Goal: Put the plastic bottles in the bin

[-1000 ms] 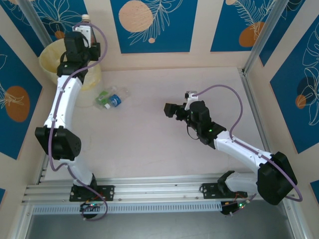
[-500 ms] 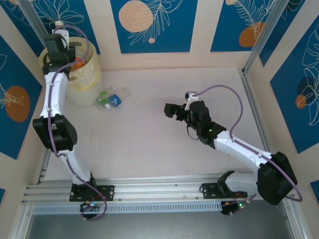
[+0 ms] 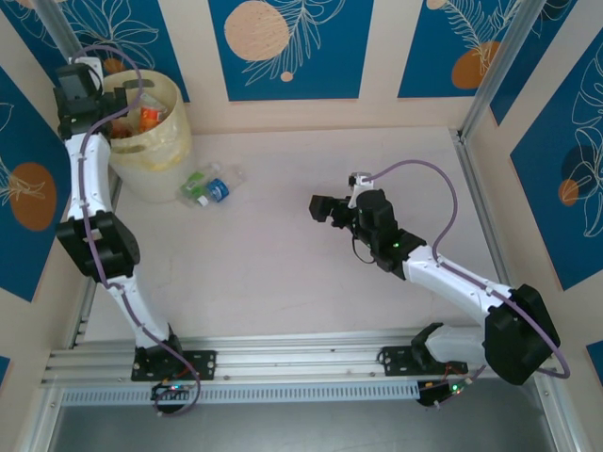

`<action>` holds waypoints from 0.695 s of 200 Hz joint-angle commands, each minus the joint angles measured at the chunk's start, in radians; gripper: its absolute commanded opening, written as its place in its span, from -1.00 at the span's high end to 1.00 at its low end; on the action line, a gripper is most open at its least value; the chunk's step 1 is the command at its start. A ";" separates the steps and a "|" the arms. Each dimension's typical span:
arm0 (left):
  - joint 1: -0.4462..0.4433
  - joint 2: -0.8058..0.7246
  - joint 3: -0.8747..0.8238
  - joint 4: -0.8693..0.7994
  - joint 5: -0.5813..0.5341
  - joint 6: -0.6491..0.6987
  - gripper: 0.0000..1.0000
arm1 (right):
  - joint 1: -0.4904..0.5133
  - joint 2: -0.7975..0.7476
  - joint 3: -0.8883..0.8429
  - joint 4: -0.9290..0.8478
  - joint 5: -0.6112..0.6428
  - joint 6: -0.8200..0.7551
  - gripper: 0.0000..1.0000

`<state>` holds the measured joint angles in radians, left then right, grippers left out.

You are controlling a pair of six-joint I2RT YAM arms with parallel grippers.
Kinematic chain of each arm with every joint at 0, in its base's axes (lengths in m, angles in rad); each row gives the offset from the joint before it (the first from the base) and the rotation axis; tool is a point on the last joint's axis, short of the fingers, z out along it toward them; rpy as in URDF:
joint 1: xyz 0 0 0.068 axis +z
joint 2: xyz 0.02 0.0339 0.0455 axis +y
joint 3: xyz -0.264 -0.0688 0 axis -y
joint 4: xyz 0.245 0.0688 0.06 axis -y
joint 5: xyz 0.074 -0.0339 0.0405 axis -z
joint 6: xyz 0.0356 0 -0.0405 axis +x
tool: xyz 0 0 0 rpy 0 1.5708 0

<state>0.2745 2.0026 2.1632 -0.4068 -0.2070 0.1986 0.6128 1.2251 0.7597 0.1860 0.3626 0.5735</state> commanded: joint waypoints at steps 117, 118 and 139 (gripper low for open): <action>-0.243 -0.214 -0.024 -0.089 0.254 -0.200 -1.00 | -0.003 -0.050 -0.031 0.031 0.000 0.003 -1.00; -0.249 -0.215 -0.028 -0.088 0.253 -0.197 -1.00 | -0.004 -0.051 -0.032 0.031 0.000 0.003 -1.00; -0.334 -0.225 -0.065 -0.084 0.236 -0.170 -1.00 | -0.007 -0.068 -0.045 0.033 -0.001 0.001 -1.00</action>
<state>0.0162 1.8053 2.1426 -0.5098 0.0120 0.0086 0.6128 1.1954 0.7372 0.1947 0.3626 0.5762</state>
